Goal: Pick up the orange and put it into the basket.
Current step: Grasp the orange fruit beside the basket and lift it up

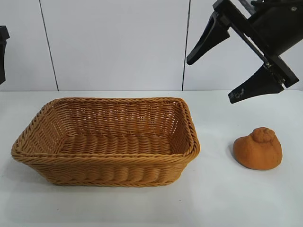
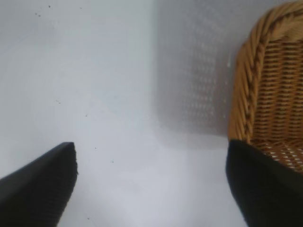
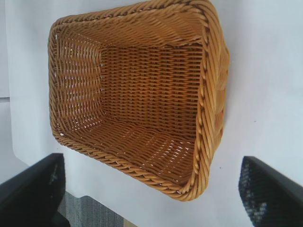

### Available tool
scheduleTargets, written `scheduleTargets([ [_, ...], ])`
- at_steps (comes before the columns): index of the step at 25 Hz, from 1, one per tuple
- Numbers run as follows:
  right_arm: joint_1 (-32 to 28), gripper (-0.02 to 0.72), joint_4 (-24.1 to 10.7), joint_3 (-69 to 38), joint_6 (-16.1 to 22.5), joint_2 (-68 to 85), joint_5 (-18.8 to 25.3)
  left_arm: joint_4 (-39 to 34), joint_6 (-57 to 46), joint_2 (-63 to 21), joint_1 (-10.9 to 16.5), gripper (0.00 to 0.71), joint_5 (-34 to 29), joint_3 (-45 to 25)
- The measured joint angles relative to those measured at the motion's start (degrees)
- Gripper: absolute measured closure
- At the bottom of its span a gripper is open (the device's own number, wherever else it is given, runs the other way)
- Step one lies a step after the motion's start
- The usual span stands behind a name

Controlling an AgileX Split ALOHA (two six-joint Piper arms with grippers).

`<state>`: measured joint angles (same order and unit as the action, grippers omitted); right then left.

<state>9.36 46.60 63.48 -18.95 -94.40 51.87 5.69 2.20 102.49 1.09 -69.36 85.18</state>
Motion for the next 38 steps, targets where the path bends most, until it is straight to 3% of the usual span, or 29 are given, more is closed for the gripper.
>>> scheduleTargets([
  [17, 0.0, 0.021, -0.2, 0.0, 0.0, 0.0, 1.1, 0.0, 0.1, -46.0, 0.0, 0.098, 2.8, -39.6],
  [25, 0.0, 0.021, -0.2, 0.0, 0.0, 0.0, 1.5, -0.1, 0.1, -70.3, -0.2, 0.098, 6.6, -53.3],
  [30, 0.0, 0.021, -0.2, 0.0, 0.0, 0.0, 1.5, -0.1, 0.1, -82.1, -0.2, 0.098, 7.9, -56.2],
  [38, 0.0, 0.021, -0.4, 0.0, 0.0, 0.0, 1.7, -0.1, 0.1, -93.7, -0.2, 0.098, 8.3, -56.4],
])
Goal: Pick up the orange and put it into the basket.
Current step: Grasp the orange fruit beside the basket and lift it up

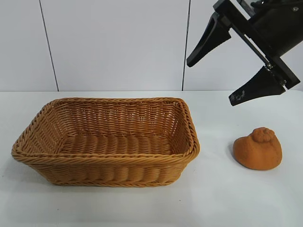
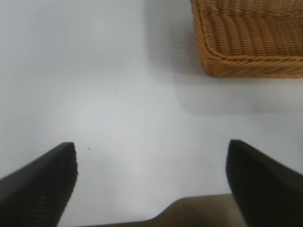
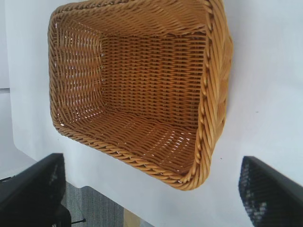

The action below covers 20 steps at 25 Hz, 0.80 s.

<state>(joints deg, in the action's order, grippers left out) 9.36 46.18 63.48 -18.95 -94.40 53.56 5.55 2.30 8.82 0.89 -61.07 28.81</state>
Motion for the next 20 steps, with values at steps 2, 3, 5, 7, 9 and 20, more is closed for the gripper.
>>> scheduleTargets([
  [2, 0.0, 0.021, -0.1, 0.0, 0.0, 0.0, 0.1, 0.0, 0.0, -3.1, 0.0, 0.098, 0.0, 0.0],
  [3, 0.0, 0.021, -0.3, 0.0, 0.0, 0.0, 0.3, 0.0, 0.0, -4.3, 0.0, 0.098, 0.0, 0.0],
  [5, 0.0, 0.021, -1.3, 0.1, 0.0, 0.0, 1.0, 0.0, 0.0, -7.3, 0.0, 0.098, 0.0, 0.0],
  [7, 0.0, 0.021, -3.6, 0.7, 0.4, 0.0, 1.9, 0.0, 0.0, -8.8, 0.0, 0.098, 0.0, 0.0],
  [9, 0.0, 0.021, -6.6, 2.2, 1.8, 0.0, 2.9, 0.0, 0.0, -9.1, 0.0, 0.098, 0.0, 0.0],
  [20, 0.0, 0.021, -36.3, 6.3, 19.9, -0.4, 3.0, -0.1, 0.0, -9.1, 0.0, 0.098, 0.0, 0.0],
])
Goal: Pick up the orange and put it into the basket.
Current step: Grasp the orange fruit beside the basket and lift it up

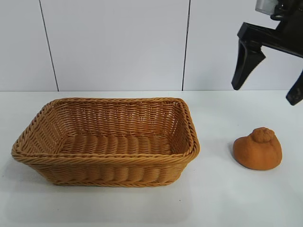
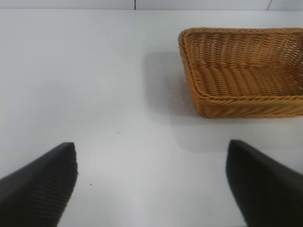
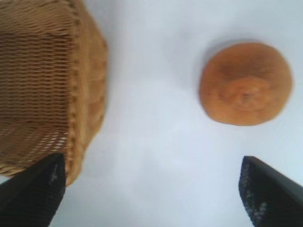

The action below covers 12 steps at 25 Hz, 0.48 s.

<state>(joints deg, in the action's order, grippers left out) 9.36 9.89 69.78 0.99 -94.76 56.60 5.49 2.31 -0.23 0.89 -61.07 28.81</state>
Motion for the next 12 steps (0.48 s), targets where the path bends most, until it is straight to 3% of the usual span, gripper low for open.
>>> scheduleTargets([
  [3, 0.0, 0.021, -2.0, 0.1, 1.0, -2.1, -1.5, 0.0, 0.0, 0.0, 0.0, 0.098, 0.0, 0.0],
  [12, -1.9, 0.021, -2.8, 0.2, 1.1, -13.8, -8.8, 0.0, 0.0, 0.0, 0.0, 0.098, 0.0, 0.0],
])
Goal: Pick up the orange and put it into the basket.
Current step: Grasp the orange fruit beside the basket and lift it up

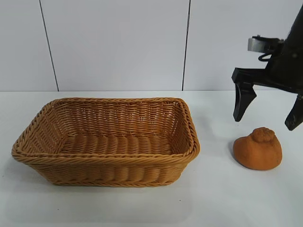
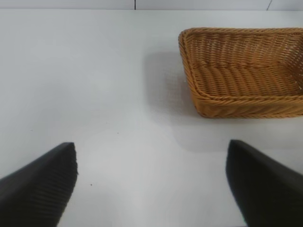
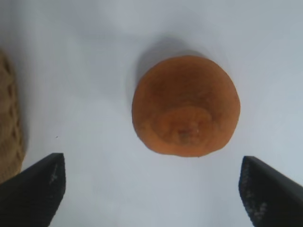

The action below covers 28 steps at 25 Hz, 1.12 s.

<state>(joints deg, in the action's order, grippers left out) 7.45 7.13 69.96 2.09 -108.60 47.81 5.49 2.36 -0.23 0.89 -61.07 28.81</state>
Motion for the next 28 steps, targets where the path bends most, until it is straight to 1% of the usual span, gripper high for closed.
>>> scheduleTargets([
  [4, -0.9, 0.021, -0.4, 0.0, 0.0, -4.1, -2.4, 0.0, 0.0, 0.0, 0.0, 0.098, 0.0, 0.0],
  [10, -0.9, 0.021, -0.2, 0.0, 0.0, -7.1, -3.7, -0.1, 0.1, 0.0, 0.0, 0.098, 0.0, 0.0],
  [11, -0.9, 0.030, -0.2, 0.0, 0.0, -7.3, -3.7, -0.1, 0.1, 0.0, 0.0, 0.098, 0.0, 0.0],
  [13, -0.9, 0.105, -0.2, 0.0, 0.0, -7.4, -3.8, -0.1, 0.1, 0.0, 0.0, 0.098, 0.0, 0.0],
  [15, -0.9, 0.272, 0.2, 0.0, 0.0, -7.4, -3.9, -0.1, 0.1, 0.0, 0.0, 0.098, 0.0, 0.0],
  [16, -0.9, 0.272, 0.2, 0.0, 0.0, -7.4, -3.9, -0.1, 0.1, 0.0, 0.0, 0.098, 0.0, 0.0],
  [19, -0.9, 0.564, 0.5, 0.0, 0.0, -7.3, -3.3, -0.1, 0.1, 0.0, 0.0, 0.098, 0.0, 0.0],
  [20, -0.9, 0.645, 0.6, 0.1, 0.0, -7.1, -3.1, -0.1, 0.1, 0.0, 0.0, 0.098, 0.0, 0.0],
  [21, -0.9, 0.659, 0.6, 0.2, 0.0, -6.8, -2.9, -0.1, 0.1, 0.0, 0.0, 0.098, 0.0, 0.0],
  [28, -0.9, 0.659, 0.6, 0.2, 0.0, -0.8, -0.6, -0.1, 0.1, 0.0, 0.0, 0.098, 0.1, 0.0],
])
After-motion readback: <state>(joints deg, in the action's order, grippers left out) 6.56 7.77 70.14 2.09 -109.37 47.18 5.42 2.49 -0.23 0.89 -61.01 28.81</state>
